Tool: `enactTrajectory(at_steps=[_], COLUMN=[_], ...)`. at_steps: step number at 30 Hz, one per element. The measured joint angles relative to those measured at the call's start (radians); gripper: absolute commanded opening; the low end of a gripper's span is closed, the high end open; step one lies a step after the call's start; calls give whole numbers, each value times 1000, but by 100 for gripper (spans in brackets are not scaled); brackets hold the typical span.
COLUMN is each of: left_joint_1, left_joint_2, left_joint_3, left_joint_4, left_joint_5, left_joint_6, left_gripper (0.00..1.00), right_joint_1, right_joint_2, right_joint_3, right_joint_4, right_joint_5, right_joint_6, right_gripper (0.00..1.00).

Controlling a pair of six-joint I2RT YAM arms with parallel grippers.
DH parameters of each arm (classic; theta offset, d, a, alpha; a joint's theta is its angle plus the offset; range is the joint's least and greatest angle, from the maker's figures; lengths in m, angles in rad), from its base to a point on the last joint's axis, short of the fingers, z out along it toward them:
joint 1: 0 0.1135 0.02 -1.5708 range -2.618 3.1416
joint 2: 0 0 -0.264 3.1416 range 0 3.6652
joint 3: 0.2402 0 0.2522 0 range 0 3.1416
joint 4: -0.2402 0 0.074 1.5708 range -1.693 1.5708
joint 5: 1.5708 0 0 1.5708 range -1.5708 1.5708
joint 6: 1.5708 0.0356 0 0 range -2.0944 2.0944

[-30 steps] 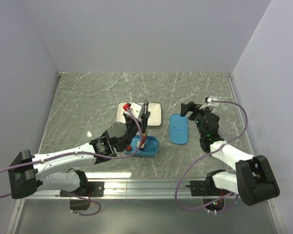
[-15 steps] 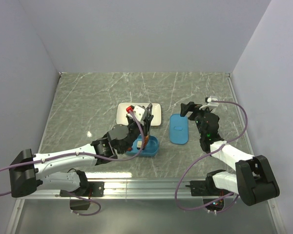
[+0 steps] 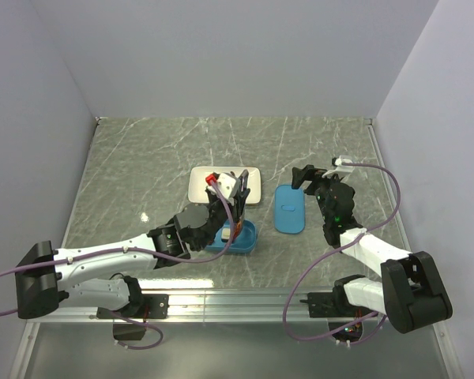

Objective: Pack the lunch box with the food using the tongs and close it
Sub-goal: Place the food into the lunch box

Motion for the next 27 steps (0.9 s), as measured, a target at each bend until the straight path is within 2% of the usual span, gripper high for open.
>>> enactTrajectory(at_steps=[19, 27], left_joint_1=[-22, -24], left_joint_2=[-14, -7], left_joint_3=[0, 2], left_joint_4=[-9, -24], left_joint_5=[-14, -16], left_joint_6=[-2, -2], left_gripper=[11, 31], right_joint_1=[0, 0], right_joint_2=[0, 0], right_joint_3=[0, 0], right_joint_4=[0, 0], right_joint_5=[-2, -2], right_joint_6=[0, 0], right_gripper=[98, 98])
